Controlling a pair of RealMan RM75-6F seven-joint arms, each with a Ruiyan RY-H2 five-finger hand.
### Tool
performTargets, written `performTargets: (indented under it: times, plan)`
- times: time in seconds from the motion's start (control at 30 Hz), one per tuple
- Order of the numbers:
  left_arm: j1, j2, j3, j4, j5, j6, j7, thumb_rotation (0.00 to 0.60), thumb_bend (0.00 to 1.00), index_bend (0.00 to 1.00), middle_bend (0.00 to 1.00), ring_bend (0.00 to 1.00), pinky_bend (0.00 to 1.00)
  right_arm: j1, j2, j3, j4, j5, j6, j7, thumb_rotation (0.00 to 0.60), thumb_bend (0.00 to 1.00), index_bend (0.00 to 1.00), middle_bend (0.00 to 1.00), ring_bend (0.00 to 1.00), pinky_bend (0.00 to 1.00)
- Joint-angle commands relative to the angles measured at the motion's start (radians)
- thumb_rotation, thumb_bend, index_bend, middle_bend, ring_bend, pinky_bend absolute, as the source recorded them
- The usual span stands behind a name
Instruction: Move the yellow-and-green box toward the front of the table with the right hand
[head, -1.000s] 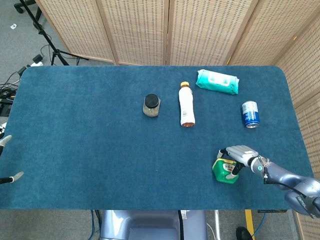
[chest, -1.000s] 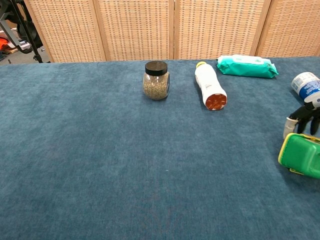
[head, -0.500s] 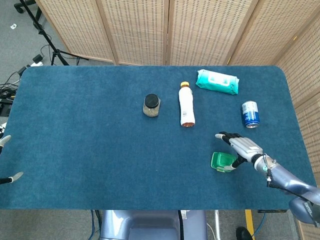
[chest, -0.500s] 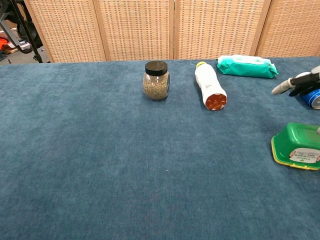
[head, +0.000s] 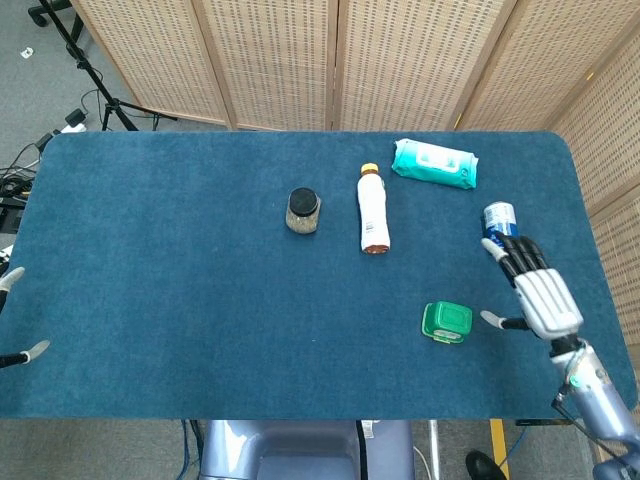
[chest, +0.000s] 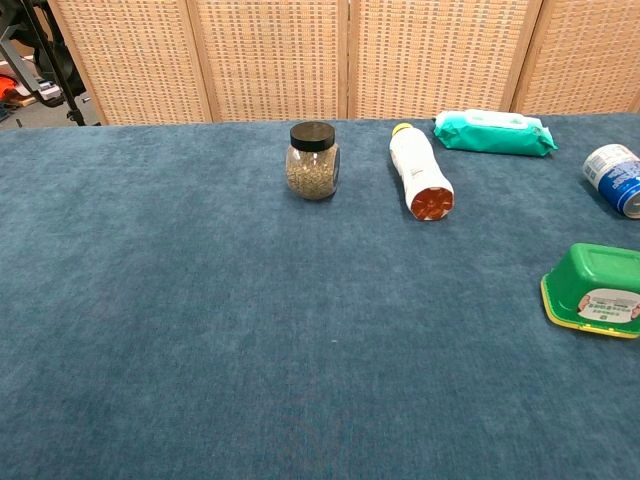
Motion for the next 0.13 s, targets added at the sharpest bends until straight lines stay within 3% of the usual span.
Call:
performTargets:
  times: [0.03, 0.13]
  plan:
    - [0.004, -0.012, 0.002, 0.010, 0.014, 0.013, 0.006, 0.600, 0.00, 0.00, 0.00, 0.00, 0.00, -0.107, -0.090, -0.003, 0.086, -0.049, 0.131, -0.045, 0.600, 0.00, 0.00, 0.00, 0.00, 0.00]
    - [0.005, -0.013, 0.005, 0.009, 0.018, 0.014, 0.008, 0.600, 0.00, 0.00, 0.00, 0.00, 0.00, -0.141, -0.110, -0.008, 0.107, -0.060, 0.170, -0.029, 0.600, 0.00, 0.00, 0.00, 0.00, 0.00]
